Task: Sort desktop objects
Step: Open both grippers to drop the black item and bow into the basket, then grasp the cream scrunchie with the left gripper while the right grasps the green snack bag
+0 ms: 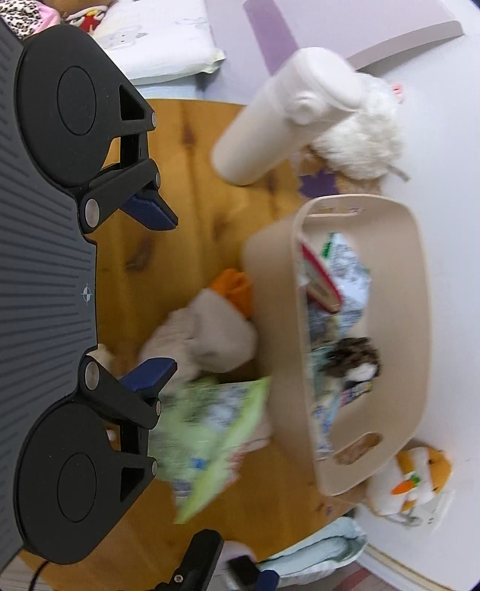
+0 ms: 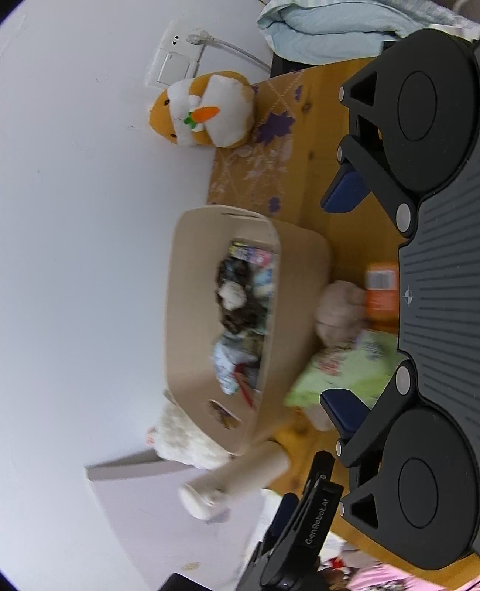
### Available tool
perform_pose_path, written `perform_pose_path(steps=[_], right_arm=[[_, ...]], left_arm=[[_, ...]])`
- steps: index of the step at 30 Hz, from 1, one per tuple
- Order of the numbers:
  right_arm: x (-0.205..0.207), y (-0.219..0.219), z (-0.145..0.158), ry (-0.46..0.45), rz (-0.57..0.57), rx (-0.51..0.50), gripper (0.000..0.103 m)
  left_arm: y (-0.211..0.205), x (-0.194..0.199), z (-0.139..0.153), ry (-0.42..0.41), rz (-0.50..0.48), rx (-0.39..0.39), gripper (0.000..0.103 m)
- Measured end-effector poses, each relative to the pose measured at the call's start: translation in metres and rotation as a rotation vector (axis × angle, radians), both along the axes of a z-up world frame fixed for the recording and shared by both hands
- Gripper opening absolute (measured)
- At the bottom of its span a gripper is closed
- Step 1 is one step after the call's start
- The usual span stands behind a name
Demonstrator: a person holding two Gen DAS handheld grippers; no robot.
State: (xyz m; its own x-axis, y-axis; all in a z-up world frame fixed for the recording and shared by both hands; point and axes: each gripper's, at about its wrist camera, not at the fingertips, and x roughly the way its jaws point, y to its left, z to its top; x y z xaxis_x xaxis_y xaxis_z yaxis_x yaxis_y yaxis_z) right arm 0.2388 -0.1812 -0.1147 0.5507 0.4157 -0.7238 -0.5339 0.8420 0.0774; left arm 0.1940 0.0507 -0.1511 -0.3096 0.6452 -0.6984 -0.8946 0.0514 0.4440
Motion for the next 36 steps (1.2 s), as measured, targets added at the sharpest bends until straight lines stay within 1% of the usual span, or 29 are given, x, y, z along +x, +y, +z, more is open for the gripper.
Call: perform_pose_path(steps=[7,13,18,19,22,25,30,34,36], right_arm=[[-0.038,0.006,-0.024,0.024,0.072,-0.08,0.103],[-0.055,0.008,-0.043,0.055,0.075,-0.115,0.103],[-0.064,0.006,-0.056,0.079,0.051,-0.127,0.103],[-0.065,0.004,-0.058,0.088,0.05,-0.123,0.103],[-0.071,0.002,-0.062,0.106,0.047,-0.101,0.103],[-0.073,0.002,-0.064,0.094,0.037,-0.115,0.103],[-0.064,0.007,-0.063,0.052,0.034,-0.141,0.103],[-0.053,0.015,-0.059,0.017,0.044,-0.141,0.103],[-0.046,0.02,-0.057,0.009,0.057,-0.131,0.103]], left_arm=[[-0.026,-0.005,-0.034,-0.038,0.012,-0.076,0.078],[-0.037,-0.007,-0.065,-0.065,0.039,-0.108,0.078],[-0.034,-0.015,-0.084,-0.144,0.088,-0.159,0.078],[-0.033,-0.016,-0.087,-0.171,0.107,-0.181,0.078],[-0.03,-0.018,-0.092,-0.203,0.116,-0.186,0.078],[-0.027,-0.015,-0.095,-0.203,0.104,-0.184,0.078],[-0.019,-0.01,-0.106,-0.189,0.095,-0.217,0.078],[-0.015,-0.009,-0.112,-0.129,0.136,-0.186,0.077],[-0.014,-0.01,-0.115,-0.124,0.135,-0.19,0.077]])
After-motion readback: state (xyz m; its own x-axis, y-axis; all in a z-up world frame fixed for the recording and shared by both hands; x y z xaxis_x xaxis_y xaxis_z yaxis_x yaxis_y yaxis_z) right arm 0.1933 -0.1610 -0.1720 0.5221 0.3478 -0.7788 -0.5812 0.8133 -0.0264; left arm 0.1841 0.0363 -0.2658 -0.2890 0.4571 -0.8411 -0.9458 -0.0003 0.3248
